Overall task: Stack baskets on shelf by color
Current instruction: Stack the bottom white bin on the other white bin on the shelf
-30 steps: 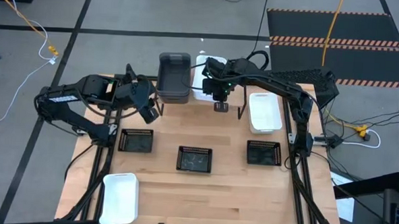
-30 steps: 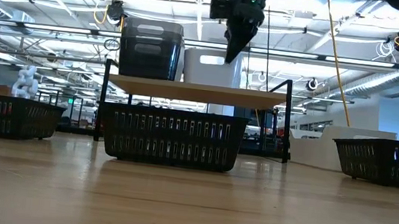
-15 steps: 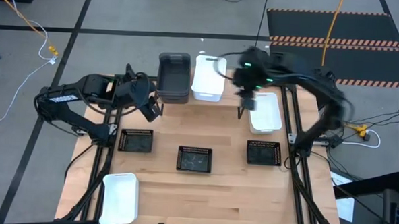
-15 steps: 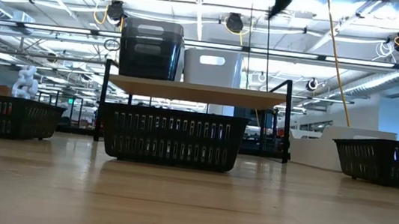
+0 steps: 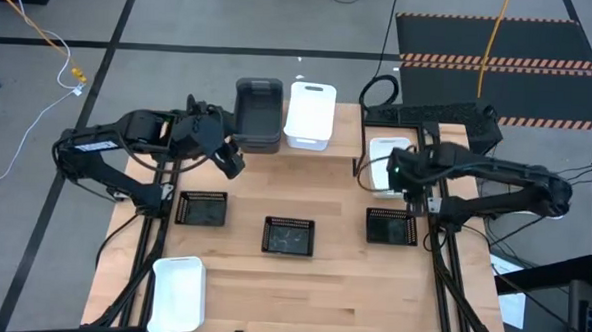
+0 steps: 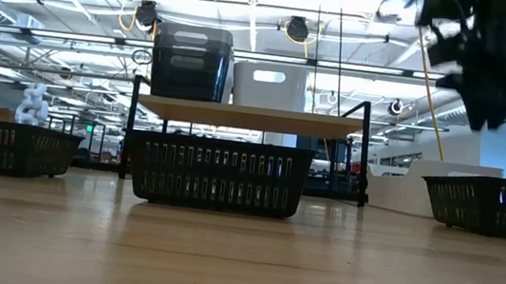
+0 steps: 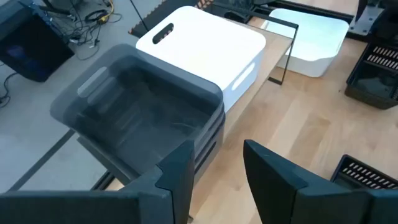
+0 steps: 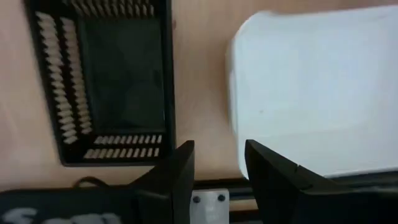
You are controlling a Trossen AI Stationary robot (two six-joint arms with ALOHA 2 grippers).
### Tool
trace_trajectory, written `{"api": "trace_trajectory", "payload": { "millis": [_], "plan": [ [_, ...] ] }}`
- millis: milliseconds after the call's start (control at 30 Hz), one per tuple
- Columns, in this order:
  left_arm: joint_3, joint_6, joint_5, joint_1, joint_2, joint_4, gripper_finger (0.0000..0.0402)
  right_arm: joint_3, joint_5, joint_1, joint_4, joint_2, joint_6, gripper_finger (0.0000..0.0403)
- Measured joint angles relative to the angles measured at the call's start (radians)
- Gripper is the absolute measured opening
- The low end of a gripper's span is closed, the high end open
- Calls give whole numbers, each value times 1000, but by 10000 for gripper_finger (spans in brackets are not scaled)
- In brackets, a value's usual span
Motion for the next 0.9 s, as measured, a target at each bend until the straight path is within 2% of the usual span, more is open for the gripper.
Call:
{"api": "trace_trajectory", "payload": {
  "millis": [200,367,433,633,800,900],
  "plan": [
    [0,-15,0,0,16,-2,140,-179,23,0,144,-9,-58,135],
    [0,-47,6,-2,36,-9,140,-249,171,0,187,-9,-64,134],
    [-2,-50,14,-2,42,-15,140,-259,199,0,183,-10,-73,134],
    [-1,-68,35,-8,62,-17,140,-208,145,13,126,-13,-49,134],
    [-1,-70,46,-8,72,-34,140,-121,142,24,134,-39,-58,134],
    [0,-82,129,-16,68,-71,140,-74,93,24,191,-41,-14,134]
  ]
}}
